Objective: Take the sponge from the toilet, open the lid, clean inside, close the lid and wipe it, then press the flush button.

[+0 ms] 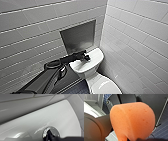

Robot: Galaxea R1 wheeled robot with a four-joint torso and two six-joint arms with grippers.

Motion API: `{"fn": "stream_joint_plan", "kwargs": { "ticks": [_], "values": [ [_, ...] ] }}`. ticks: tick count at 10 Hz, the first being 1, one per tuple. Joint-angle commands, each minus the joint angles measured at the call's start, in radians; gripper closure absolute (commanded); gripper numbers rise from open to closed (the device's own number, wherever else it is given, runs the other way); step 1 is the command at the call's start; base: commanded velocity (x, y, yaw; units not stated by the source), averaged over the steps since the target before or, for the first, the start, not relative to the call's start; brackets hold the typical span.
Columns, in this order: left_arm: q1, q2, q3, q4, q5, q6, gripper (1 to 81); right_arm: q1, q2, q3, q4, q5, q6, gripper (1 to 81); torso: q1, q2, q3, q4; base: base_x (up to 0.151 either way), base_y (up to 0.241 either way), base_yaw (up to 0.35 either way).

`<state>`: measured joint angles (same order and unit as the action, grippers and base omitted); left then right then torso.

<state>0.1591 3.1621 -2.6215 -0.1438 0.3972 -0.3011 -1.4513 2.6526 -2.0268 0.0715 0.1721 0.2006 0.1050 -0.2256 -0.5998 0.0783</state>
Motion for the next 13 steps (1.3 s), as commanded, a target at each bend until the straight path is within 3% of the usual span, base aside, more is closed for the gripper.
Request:
{"fn": "stream_joint_plan", "kwargs": {
  "ticks": [1,5,7,10,13],
  "values": [
    [-0.112,0.024,0.021,0.033,0.134,0.002,81.1,-0.007,0.0,-0.001,-0.009,-0.077,0.0,81.1,0.0,0.0,0.0,0.0,0.0,0.0,0.0],
    [-0.181,-0.014,0.04,0.009,0.14,-0.001,81.1,-0.007,0.006,-0.012,-0.01,-0.077,0.0,81.1,0.0,0.0,0.0,0.0,0.0,0.0,0.0],
    [-0.238,-0.065,0.07,-0.074,0.158,-0.001,81.1,-0.005,0.008,-0.01,-0.01,-0.077,0.0,81.1,0.0,0.0,0.0,0.0,0.0,0.0,0.0],
    [-0.273,-0.191,0.262,-0.152,0.158,-0.003,81.1,-0.004,0.008,-0.01,-0.01,-0.077,0.0,81.1,0.0,0.0,0.0,0.0,0.0,0.0,0.0],
    [-0.258,-0.398,0.627,-0.183,0.184,-0.004,81.1,-0.007,0.008,-0.012,-0.01,-0.077,0.0,81.1,0.0,0.0,0.0,0.0,0.0,0.0,0.0]
  ]
}}
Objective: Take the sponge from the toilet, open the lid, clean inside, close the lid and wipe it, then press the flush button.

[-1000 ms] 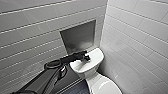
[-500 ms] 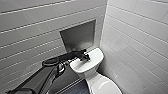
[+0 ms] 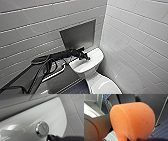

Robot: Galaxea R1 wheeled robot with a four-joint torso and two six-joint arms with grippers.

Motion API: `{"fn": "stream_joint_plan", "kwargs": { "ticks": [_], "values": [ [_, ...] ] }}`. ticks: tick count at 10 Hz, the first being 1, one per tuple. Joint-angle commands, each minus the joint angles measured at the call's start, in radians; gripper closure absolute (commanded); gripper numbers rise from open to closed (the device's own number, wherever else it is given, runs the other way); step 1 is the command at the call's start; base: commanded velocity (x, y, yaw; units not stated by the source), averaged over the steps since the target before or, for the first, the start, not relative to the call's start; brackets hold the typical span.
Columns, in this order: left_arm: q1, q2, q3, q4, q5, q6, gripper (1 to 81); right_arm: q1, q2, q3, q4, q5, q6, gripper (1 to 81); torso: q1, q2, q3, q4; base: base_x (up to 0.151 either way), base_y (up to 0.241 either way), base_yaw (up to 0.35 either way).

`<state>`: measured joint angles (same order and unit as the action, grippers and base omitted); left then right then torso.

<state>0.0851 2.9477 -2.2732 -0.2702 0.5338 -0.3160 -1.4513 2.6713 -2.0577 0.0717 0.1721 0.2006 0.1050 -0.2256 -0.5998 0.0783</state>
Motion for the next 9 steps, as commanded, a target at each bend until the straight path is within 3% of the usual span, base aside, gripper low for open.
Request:
{"fn": "stream_joint_plan", "kwargs": {
  "ticks": [1,6,9],
  "values": [
    [-0.155,-0.249,0.392,-0.05,0.058,0.009,81.1,-0.008,-0.011,0.016,-0.01,-0.077,0.0,81.1,0.0,0.0,0.0,0.0,0.0,0.0,0.0],
    [0.085,-0.608,0.843,-0.04,0.044,0.015,81.1,-0.01,-0.012,0.01,-0.012,-0.077,-0.001,81.1,0.0,0.0,0.0,0.0,0.0,0.0,0.0],
    [0.317,-0.74,1.007,0.086,-0.031,0.015,81.1,-0.012,-0.015,0.007,-0.012,-0.075,-0.001,81.1,0.0,0.0,0.0,0.0,0.0,0.0,0.0]
  ]
}}
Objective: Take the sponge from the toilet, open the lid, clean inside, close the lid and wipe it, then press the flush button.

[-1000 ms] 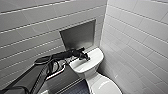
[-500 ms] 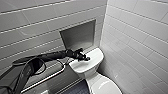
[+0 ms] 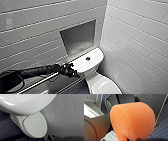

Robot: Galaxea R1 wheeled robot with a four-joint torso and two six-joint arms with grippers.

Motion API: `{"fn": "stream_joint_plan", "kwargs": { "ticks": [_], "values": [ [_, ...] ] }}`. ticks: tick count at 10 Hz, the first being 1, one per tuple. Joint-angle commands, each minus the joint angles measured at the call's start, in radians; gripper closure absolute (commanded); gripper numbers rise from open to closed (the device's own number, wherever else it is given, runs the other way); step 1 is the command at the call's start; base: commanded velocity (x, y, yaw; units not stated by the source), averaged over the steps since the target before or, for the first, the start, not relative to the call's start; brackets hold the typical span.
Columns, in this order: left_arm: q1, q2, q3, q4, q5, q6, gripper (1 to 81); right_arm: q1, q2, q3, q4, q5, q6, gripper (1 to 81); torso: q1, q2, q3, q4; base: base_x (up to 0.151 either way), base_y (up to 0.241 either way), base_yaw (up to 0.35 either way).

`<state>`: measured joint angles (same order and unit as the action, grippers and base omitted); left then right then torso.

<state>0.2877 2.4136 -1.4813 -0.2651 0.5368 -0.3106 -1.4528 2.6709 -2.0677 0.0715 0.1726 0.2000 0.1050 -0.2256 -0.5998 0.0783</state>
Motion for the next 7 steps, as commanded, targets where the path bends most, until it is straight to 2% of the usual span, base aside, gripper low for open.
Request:
{"fn": "stream_joint_plan", "kwargs": {
  "ticks": [1,2,4,7],
  "values": [
    [0.207,-0.235,0.236,0.115,-0.057,0.012,81.1,-0.01,-0.015,0.017,-0.013,-0.076,-0.001,81.1,0.0,0.0,0.0,0.0,0.0,0.0,0.0],
    [0.317,-0.264,0.255,0.171,-0.119,0.012,81.1,-0.009,-0.013,0.017,-0.015,-0.076,-0.001,81.1,0.0,0.0,0.038,0.0,0.0,0.0,0.0],
    [0.558,-0.264,0.236,0.291,-0.224,0.013,81.1,-0.006,-0.01,0.017,-0.015,-0.077,-0.001,81.1,0.0,0.0,0.083,0.0,0.0,0.0,0.0],
    [0.794,-0.205,0.115,0.4,-0.317,0.015,81.1,-0.01,-0.009,0.014,-0.018,-0.077,-0.001,81.1,0.0,0.0,0.162,0.0,0.0,0.0,0.0]
  ]
}}
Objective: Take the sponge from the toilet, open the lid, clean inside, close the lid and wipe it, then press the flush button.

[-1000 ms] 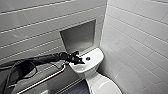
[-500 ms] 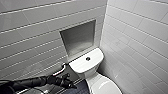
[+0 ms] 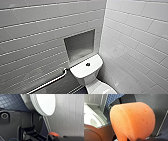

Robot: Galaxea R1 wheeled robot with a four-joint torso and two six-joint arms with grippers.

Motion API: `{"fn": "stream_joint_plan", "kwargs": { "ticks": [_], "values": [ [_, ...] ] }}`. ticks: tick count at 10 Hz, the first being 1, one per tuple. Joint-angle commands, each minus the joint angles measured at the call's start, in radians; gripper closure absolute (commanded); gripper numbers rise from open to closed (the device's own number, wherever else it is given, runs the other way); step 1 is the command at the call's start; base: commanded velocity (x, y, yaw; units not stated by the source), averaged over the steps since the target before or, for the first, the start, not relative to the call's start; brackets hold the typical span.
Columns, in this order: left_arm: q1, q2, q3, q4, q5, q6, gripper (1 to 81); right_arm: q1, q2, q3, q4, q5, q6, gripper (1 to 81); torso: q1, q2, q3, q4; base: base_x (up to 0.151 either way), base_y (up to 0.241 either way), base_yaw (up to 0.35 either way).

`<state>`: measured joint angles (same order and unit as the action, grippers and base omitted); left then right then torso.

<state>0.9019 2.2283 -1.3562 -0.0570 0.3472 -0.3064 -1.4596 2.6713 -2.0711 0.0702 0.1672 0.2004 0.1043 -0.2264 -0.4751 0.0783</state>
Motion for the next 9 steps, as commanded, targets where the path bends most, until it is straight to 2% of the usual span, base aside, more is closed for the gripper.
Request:
{"fn": "stream_joint_plan", "kwargs": {
  "ticks": [1,4,6,7,8,9],
  "values": [
    [0.243,0.017,-0.07,0.203,-0.166,0.012,81.1,-0.005,-0.006,0.016,-0.02,-0.072,-0.001,81.1,0.0,0.0,0.065,0.0,0.0,0.0,0.0],
    [0.371,0.21,-0.341,0.226,-0.243,0.016,81.1,-0.011,0.006,0.002,-0.021,-0.072,-0.002,81.1,-0.002,-0.001,0.146,0.0,0.0,0.0,0.0],
    [0.415,0.304,-0.497,0.221,-0.244,0.021,81.1,-0.022,0.009,-0.009,-0.023,-0.071,-0.003,81.1,-0.003,-0.002,0.202,0.0,0.0,0.0,0.0],
    [0.426,0.352,-0.58,0.217,-0.244,0.02,81.1,-0.023,0.018,-0.035,-0.021,-0.071,-0.001,81.1,-0.004,-0.003,0.211,0.0,0.0,0.0,0.0],
    [0.437,0.383,-0.644,0.213,-0.244,0.02,81.1,-0.023,0.029,-0.056,-0.021,-0.071,-0.001,81.1,-0.005,-0.003,0.184,0.0,0.0,0.0,0.0],
    [0.446,0.409,-0.696,0.213,-0.244,0.02,81.1,-0.023,0.04,-0.076,-0.021,-0.071,-0.001,81.1,-0.005,-0.004,0.19,0.0,0.0,0.0,0.0]
  ]
}}
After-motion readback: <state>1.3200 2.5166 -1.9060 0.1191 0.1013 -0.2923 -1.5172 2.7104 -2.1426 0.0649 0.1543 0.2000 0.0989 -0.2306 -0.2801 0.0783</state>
